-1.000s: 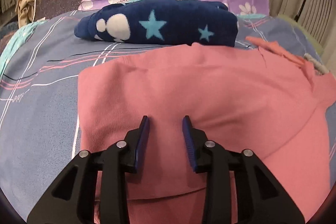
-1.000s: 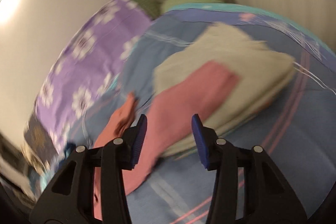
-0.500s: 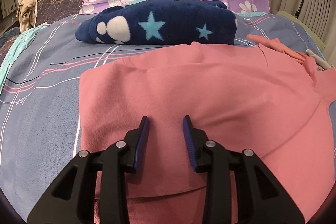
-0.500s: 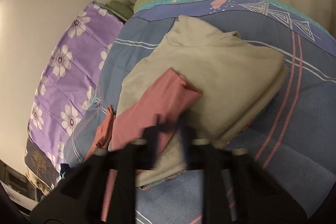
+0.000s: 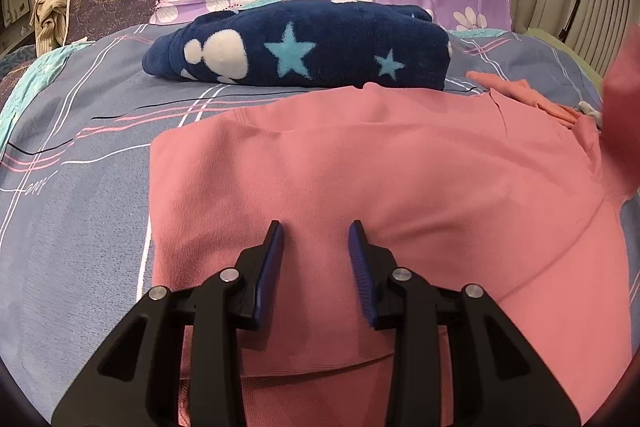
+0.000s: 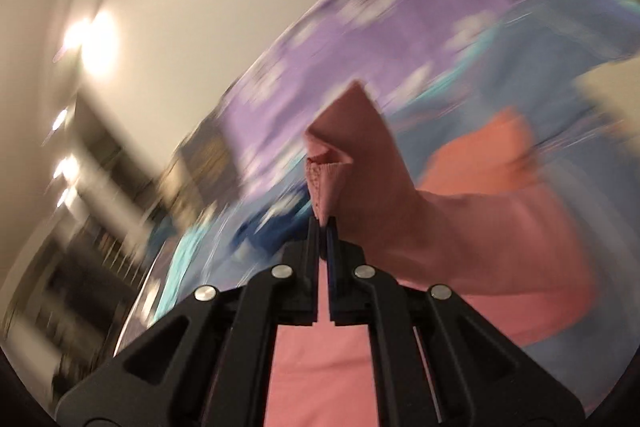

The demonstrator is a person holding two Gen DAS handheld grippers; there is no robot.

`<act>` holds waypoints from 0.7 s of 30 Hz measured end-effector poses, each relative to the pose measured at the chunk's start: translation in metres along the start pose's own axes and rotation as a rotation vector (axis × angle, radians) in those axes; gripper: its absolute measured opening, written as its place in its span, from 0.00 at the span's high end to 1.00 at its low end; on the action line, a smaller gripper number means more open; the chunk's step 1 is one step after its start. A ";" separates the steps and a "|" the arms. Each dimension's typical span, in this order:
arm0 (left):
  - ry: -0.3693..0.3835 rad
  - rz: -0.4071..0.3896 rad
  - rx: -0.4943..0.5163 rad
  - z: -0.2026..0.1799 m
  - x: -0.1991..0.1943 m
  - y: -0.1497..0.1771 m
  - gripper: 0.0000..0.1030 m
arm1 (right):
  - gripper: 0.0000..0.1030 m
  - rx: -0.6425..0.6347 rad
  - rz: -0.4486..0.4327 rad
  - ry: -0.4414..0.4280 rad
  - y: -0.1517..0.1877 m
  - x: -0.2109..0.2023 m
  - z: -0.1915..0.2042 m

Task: Fold small clothes
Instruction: 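Lay the held sleeve across the shirt body and open the right gripper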

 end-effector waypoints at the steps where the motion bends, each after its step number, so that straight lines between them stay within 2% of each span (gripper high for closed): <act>1: 0.002 0.000 -0.002 0.000 0.000 0.000 0.65 | 0.97 -0.028 0.066 0.003 0.018 0.021 0.007; 3: 0.008 0.000 -0.005 0.001 0.000 0.000 0.65 | 0.97 -0.088 0.217 0.037 0.065 0.064 0.011; 6: 0.034 0.003 -0.018 0.003 0.000 0.000 0.63 | 0.90 -0.113 0.367 0.091 0.115 0.093 -0.001; 7: 0.048 0.004 -0.022 0.003 0.000 0.000 0.59 | 0.89 -0.112 0.386 0.094 0.124 0.094 -0.004; 10: 0.117 0.008 -0.033 0.003 -0.001 -0.002 0.47 | 0.86 -0.078 0.357 0.047 0.126 0.083 -0.010; 12: 0.112 0.001 -0.033 0.001 -0.006 -0.003 0.45 | 0.73 -0.064 0.331 0.029 0.126 0.077 -0.012; 13: 0.129 0.009 -0.055 -0.001 -0.011 -0.004 0.45 | 0.73 -0.049 0.332 0.013 0.128 0.077 -0.014; 14: 0.169 0.017 -0.080 -0.004 -0.015 -0.004 0.45 | 0.73 -0.034 0.332 0.007 0.125 0.081 -0.017; 16: 0.328 0.029 -0.131 -0.019 -0.030 -0.006 0.45 | 0.73 -0.024 0.319 -0.001 0.123 0.079 -0.017; 18: 0.410 0.042 -0.101 -0.043 -0.041 -0.007 0.45 | 0.72 -0.036 0.303 0.012 0.120 0.075 -0.015; 21: 0.426 0.093 -0.002 -0.085 -0.040 -0.004 0.46 | 0.68 -0.071 0.303 0.048 0.122 0.067 -0.011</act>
Point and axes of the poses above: each gripper's, at about its wrist camera, not at the fingertips, and x roughly the way its jaws point, z to its left, y to its underside, the point moved 4 cm from there along x, roughly the way its jaws point, and after that the axes turned 12 degrees about -y, right-handed, at the moved point
